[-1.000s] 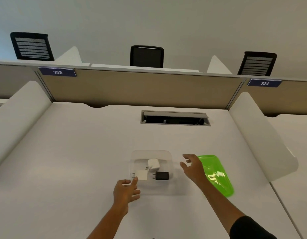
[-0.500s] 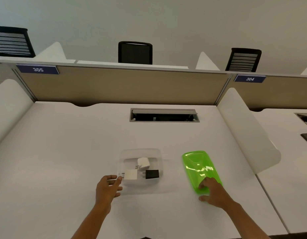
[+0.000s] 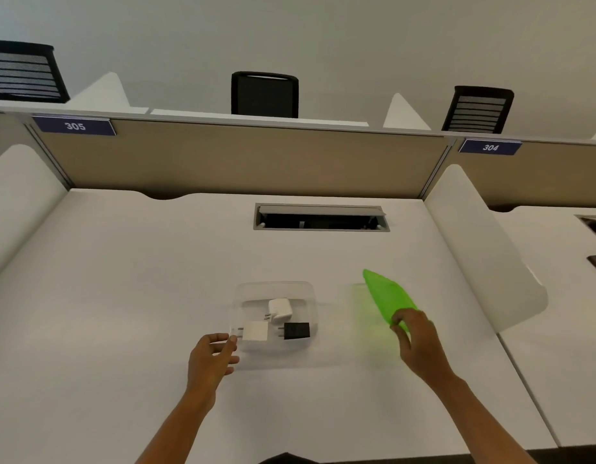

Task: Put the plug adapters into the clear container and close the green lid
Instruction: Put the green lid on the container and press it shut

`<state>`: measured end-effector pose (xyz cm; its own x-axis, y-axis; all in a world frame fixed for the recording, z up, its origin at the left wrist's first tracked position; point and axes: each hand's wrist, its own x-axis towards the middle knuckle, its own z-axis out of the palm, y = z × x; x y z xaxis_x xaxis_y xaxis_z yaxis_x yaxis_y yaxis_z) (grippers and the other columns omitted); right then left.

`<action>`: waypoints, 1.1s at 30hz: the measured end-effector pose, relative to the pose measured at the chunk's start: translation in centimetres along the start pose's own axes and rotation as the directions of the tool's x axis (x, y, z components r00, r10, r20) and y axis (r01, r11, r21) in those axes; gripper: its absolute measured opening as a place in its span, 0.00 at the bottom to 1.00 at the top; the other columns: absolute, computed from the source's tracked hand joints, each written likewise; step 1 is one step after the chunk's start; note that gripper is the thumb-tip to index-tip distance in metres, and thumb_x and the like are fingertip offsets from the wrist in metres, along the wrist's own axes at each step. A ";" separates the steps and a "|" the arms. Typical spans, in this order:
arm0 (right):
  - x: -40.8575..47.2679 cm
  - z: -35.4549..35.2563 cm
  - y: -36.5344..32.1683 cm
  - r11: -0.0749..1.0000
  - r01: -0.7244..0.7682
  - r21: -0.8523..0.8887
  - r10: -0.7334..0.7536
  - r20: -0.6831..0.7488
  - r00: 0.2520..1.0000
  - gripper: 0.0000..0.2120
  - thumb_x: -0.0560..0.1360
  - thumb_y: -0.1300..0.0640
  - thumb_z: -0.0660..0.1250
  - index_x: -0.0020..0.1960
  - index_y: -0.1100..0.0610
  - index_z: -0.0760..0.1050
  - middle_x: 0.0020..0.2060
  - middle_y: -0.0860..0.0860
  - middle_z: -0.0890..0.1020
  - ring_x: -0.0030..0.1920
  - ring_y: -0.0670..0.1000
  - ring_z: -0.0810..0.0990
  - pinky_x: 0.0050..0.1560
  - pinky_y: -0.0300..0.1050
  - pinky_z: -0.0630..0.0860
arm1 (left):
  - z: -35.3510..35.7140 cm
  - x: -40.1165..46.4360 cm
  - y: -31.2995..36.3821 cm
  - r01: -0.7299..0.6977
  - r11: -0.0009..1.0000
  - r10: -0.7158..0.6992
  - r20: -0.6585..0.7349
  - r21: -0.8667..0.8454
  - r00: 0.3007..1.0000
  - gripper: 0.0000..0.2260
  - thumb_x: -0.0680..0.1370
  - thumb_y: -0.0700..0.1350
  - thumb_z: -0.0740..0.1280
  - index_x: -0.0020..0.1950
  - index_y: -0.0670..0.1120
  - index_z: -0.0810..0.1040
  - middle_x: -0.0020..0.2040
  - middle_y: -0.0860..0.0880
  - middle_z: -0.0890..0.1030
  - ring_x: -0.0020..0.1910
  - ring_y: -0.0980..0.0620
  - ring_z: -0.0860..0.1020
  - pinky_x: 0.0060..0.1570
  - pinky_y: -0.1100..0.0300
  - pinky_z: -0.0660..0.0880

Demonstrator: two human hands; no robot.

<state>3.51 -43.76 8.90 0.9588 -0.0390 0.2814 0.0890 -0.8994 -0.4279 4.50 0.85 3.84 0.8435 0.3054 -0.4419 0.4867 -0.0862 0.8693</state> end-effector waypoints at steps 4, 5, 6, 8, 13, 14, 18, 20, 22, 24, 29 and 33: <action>3.5 -1.6 -1.4 0.974 -0.081 0.210 0.116 -0.161 0.980 0.08 0.82 0.65 0.66 0.58 0.55 0.75 0.48 0.46 0.81 0.48 0.52 0.82 0.51 0.50 0.79 | -0.2 -0.2 0.5 -0.030 0.999 0.029 -0.049 -0.023 0.998 0.17 0.82 0.48 0.74 0.68 0.45 0.77 0.60 0.42 0.84 0.48 0.41 0.88 0.51 0.44 0.87; 4.3 -1.9 -2.1 0.961 -0.102 0.258 0.155 -0.193 0.969 0.08 0.83 0.64 0.64 0.59 0.53 0.74 0.48 0.43 0.81 0.48 0.48 0.82 0.51 0.43 0.78 | -0.2 -0.3 0.8 -0.045 0.999 0.043 -0.072 -0.025 0.997 0.17 0.82 0.48 0.74 0.69 0.46 0.76 0.61 0.43 0.83 0.50 0.41 0.88 0.53 0.42 0.86; 5.2 -2.2 -2.8 0.948 -0.114 0.297 0.185 -0.222 0.957 0.08 0.84 0.62 0.63 0.60 0.52 0.73 0.47 0.39 0.80 0.48 0.43 0.81 0.50 0.35 0.76 | -0.2 -0.5 1.2 -0.064 0.998 0.062 -0.096 -0.024 0.993 0.18 0.82 0.48 0.75 0.69 0.46 0.76 0.62 0.43 0.83 0.53 0.40 0.87 0.55 0.40 0.86; 6.8 -2.8 -4.6 0.923 -0.096 0.373 0.211 -0.280 0.936 0.06 0.85 0.57 0.61 0.60 0.50 0.72 0.49 0.35 0.80 0.50 0.35 0.80 0.49 0.24 0.72 | 0.0 -0.9 2.1 -0.128 0.991 0.124 -0.138 -0.023 0.983 0.17 0.82 0.48 0.75 0.69 0.48 0.76 0.62 0.46 0.82 0.57 0.40 0.85 0.57 0.43 0.84; 9.9 -2.4 -9.6 0.806 -0.034 0.591 0.276 -0.325 0.905 0.05 0.85 0.57 0.62 0.60 0.51 0.73 0.47 0.45 0.84 0.49 0.47 0.84 0.49 0.40 0.80 | 1.0 -1.5 4.9 -0.326 0.945 0.323 -0.126 -0.007 0.938 0.16 0.82 0.46 0.75 0.68 0.50 0.78 0.61 0.50 0.83 0.59 0.50 0.84 0.54 0.59 0.80; 10.2 -2.0 -10.6 0.762 -0.047 0.645 0.310 -0.300 0.902 0.05 0.86 0.58 0.62 0.59 0.51 0.74 0.46 0.50 0.85 0.47 0.52 0.86 0.46 0.45 0.82 | 1.3 -1.5 5.4 -0.357 0.934 0.356 -0.098 0.006 0.929 0.16 0.82 0.45 0.75 0.69 0.50 0.78 0.61 0.50 0.84 0.59 0.51 0.84 0.55 0.58 0.81; 11.2 0.5 -13.8 0.564 -0.190 0.803 0.493 -0.143 0.858 0.04 0.86 0.56 0.63 0.57 0.53 0.76 0.45 0.55 0.86 0.41 0.51 0.88 0.39 0.49 0.85 | 2.5 -1.5 7.1 -0.397 0.915 0.397 0.022 0.076 0.918 0.20 0.81 0.44 0.76 0.72 0.47 0.78 0.62 0.49 0.84 0.59 0.50 0.84 0.57 0.54 0.83; 11.4 2.0 -14.9 0.484 -0.287 0.826 0.554 -0.036 0.831 0.04 0.86 0.56 0.63 0.56 0.52 0.77 0.46 0.56 0.87 0.39 0.49 0.88 0.37 0.48 0.85 | 2.8 -1.4 7.6 -0.375 0.922 0.370 0.062 0.099 0.927 0.22 0.81 0.45 0.76 0.74 0.46 0.78 0.63 0.49 0.85 0.58 0.49 0.85 0.55 0.60 0.80; 11.5 3.4 -15.7 0.414 -0.377 0.829 0.601 0.062 0.796 0.05 0.86 0.55 0.63 0.53 0.51 0.77 0.46 0.55 0.87 0.35 0.46 0.87 0.33 0.42 0.83 | 2.8 -1.4 7.7 -0.360 0.926 0.352 0.087 0.114 0.932 0.21 0.82 0.45 0.75 0.75 0.47 0.78 0.62 0.48 0.85 0.55 0.50 0.85 0.53 0.61 0.81; 11.3 4.7 -16.4 0.342 -0.446 0.827 0.635 0.146 0.758 0.05 0.86 0.56 0.63 0.53 0.52 0.77 0.46 0.54 0.87 0.31 0.44 0.86 0.31 0.40 0.81 | 2.7 -1.3 7.5 -0.356 0.925 0.347 0.087 0.132 0.934 0.20 0.82 0.42 0.74 0.74 0.47 0.79 0.59 0.48 0.86 0.52 0.52 0.85 0.52 0.58 0.83; 10.8 7.0 -17.2 0.334 -0.562 0.756 0.637 0.258 0.726 0.07 0.85 0.60 0.64 0.61 0.60 0.77 0.50 0.55 0.83 0.36 0.48 0.83 0.35 0.42 0.84 | 1.9 -0.5 6.5 -0.285 0.940 0.283 0.035 0.187 0.958 0.19 0.82 0.39 0.73 0.74 0.45 0.81 0.53 0.45 0.87 0.49 0.45 0.86 0.55 0.45 0.85; 10.2 7.7 -17.0 0.531 -0.621 0.577 0.590 0.274 0.760 0.15 0.80 0.60 0.72 0.65 0.58 0.78 0.55 0.56 0.83 0.45 0.52 0.82 0.49 0.51 0.83 | 1.7 -0.3 5.8 -0.276 0.915 0.281 0.026 0.294 0.959 0.19 0.82 0.41 0.74 0.73 0.46 0.82 0.53 0.41 0.85 0.46 0.46 0.86 0.57 0.48 0.83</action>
<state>13.83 -25.54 12.38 0.8548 -0.4405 -0.2743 -0.3921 -0.2020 -0.8975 7.48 -1.35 8.62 0.9518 0.2444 -0.1855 0.2796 -0.4416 0.8525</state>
